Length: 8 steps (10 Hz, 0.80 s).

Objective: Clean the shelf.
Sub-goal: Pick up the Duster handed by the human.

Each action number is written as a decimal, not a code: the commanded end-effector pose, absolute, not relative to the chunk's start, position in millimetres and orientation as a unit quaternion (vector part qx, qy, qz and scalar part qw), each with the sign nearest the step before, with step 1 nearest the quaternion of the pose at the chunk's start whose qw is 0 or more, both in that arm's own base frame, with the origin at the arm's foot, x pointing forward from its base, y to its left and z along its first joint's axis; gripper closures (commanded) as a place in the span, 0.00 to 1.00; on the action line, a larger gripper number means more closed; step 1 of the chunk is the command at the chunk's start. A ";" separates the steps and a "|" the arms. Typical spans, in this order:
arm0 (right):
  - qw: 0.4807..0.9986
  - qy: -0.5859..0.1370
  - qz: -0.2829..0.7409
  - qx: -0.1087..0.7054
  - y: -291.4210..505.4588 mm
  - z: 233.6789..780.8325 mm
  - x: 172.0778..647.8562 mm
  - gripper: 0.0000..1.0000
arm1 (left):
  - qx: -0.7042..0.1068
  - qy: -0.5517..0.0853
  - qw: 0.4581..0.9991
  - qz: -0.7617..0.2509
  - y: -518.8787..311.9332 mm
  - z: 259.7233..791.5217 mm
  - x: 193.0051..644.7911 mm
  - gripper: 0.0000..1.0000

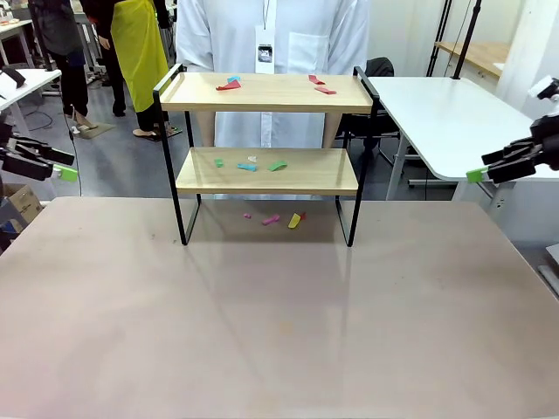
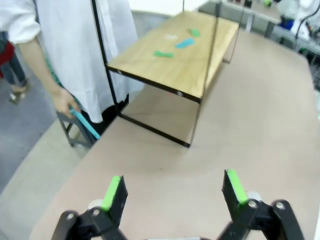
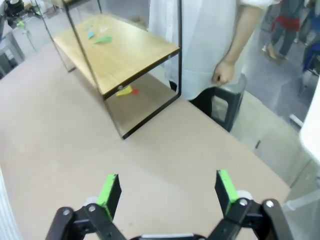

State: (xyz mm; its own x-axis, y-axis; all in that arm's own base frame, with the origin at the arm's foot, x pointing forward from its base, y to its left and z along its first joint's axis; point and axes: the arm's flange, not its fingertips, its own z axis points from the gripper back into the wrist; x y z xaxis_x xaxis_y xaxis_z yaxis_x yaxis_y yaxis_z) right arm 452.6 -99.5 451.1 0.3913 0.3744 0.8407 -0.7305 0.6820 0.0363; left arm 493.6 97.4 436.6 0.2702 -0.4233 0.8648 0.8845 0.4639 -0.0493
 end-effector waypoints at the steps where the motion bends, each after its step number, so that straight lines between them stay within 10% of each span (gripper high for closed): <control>1: 0.777 -0.469 0.342 0.245 -132.0 405.4 500.9 0.00 | -0.299 -0.453 0.709 -0.451 117.6 421.4 532.1 0.00; 8: 0.728 -0.523 0.336 0.289 -175.7 361.4 547.3 0.00 | -0.365 -0.513 0.603 -0.490 178.2 377.3 567.4 0.00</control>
State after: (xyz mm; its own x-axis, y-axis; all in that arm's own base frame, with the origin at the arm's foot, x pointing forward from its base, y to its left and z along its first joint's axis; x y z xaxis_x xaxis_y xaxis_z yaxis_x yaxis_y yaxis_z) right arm 543.7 -175.4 358.5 0.2731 0.2173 0.9371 -0.7913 0.6047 0.0904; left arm 557.8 178.1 378.5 0.0158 -0.2520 0.9676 0.9603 0.2733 0.0555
